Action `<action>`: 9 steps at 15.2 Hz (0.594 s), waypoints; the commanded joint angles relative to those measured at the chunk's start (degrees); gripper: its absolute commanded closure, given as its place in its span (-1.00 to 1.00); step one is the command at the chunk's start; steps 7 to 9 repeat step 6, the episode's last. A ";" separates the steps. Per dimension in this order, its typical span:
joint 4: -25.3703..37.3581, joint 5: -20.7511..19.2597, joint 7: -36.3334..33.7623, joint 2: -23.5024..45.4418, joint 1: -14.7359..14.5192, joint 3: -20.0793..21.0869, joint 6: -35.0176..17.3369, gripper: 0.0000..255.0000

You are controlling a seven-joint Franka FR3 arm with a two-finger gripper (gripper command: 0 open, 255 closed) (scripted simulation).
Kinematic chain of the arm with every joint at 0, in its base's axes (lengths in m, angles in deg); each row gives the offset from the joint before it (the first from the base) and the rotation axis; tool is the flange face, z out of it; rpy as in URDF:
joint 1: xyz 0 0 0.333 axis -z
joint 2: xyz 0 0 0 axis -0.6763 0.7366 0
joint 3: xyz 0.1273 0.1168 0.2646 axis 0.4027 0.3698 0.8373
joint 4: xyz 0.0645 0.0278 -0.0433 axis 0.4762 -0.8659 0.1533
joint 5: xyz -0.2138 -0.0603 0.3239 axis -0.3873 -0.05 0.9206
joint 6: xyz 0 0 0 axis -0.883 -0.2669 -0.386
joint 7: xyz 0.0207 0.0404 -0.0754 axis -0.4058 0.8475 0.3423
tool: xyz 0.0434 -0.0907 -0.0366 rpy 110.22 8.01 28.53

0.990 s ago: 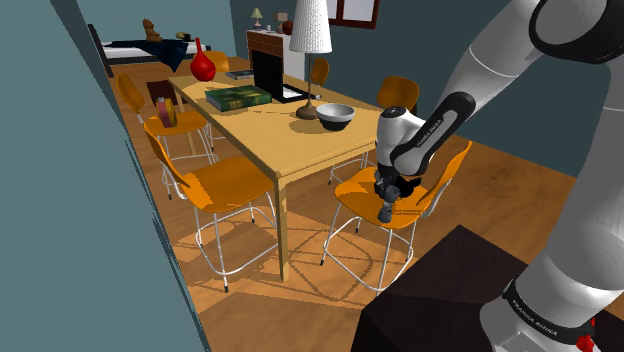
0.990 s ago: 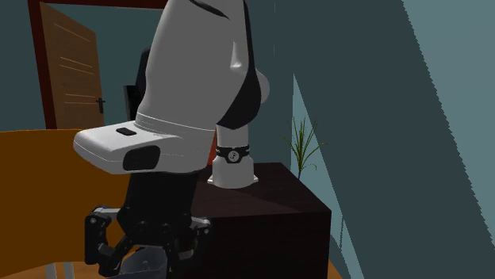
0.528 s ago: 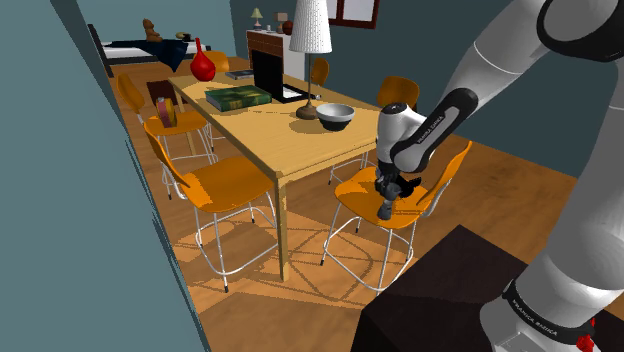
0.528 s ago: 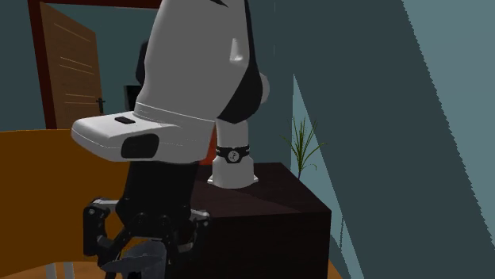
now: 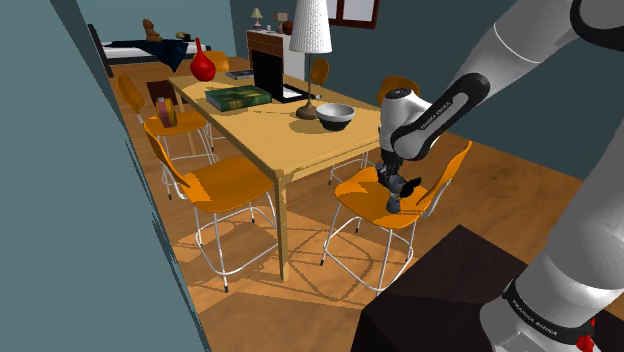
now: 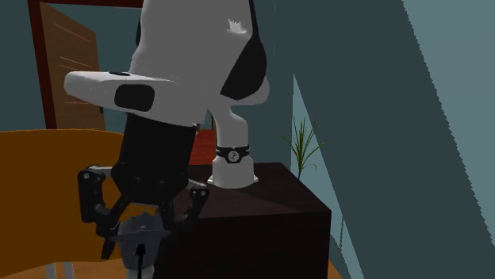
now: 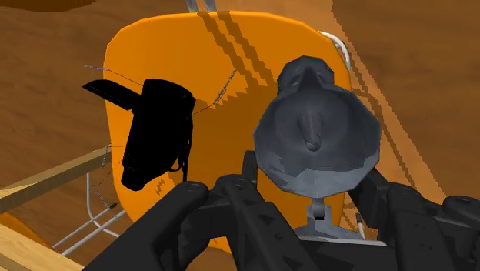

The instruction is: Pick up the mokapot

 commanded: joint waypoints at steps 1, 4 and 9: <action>0.06 0.93 0.81 -1.37 -0.05 0.31 1.42 1.00; 0.24 2.24 2.18 -3.42 -0.05 0.59 3.52 1.00; 0.25 2.31 2.25 -3.52 -0.06 0.60 3.62 1.00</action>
